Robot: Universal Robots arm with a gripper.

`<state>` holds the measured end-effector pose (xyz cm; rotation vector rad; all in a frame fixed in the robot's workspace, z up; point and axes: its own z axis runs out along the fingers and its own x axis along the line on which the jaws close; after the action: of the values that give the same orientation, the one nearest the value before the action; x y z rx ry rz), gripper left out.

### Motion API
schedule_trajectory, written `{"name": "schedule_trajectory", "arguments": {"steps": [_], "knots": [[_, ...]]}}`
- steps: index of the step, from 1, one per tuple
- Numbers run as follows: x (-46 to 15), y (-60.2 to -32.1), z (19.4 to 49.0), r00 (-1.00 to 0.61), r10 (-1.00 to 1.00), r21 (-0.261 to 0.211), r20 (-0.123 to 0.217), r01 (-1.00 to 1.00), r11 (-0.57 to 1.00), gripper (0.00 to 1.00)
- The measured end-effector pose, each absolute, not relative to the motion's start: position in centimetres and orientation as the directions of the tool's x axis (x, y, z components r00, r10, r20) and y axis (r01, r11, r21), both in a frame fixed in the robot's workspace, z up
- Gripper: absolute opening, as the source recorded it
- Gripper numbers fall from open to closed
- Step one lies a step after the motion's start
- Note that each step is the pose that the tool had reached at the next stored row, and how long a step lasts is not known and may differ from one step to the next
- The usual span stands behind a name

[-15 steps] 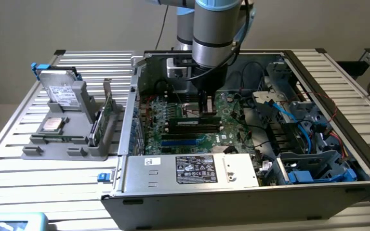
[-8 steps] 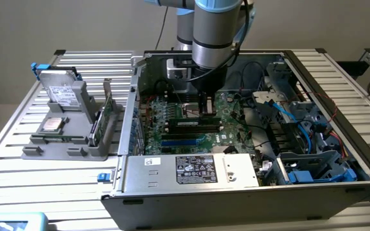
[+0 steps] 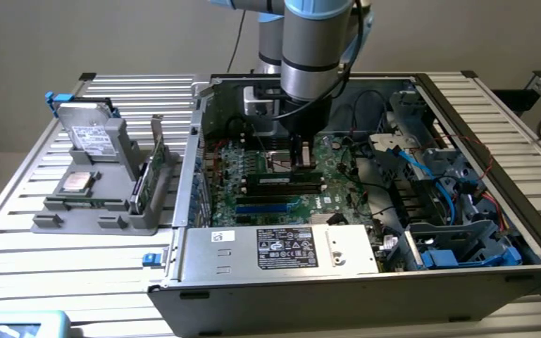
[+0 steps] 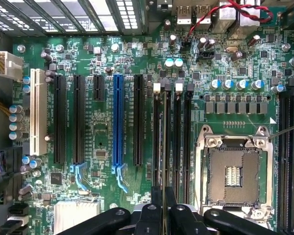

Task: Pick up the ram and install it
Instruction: 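Insert the ram into the slot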

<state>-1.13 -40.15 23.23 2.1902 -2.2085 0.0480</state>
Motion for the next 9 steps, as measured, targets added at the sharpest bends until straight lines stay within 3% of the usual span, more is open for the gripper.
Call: {"name": "schedule_trajectory", "arguments": {"steps": [9], "knots": [[-1.19, -40.23, 23.03, -0.008, -0.999, 0.000, 0.043, -1.000, 0.008, 0.14]]}}
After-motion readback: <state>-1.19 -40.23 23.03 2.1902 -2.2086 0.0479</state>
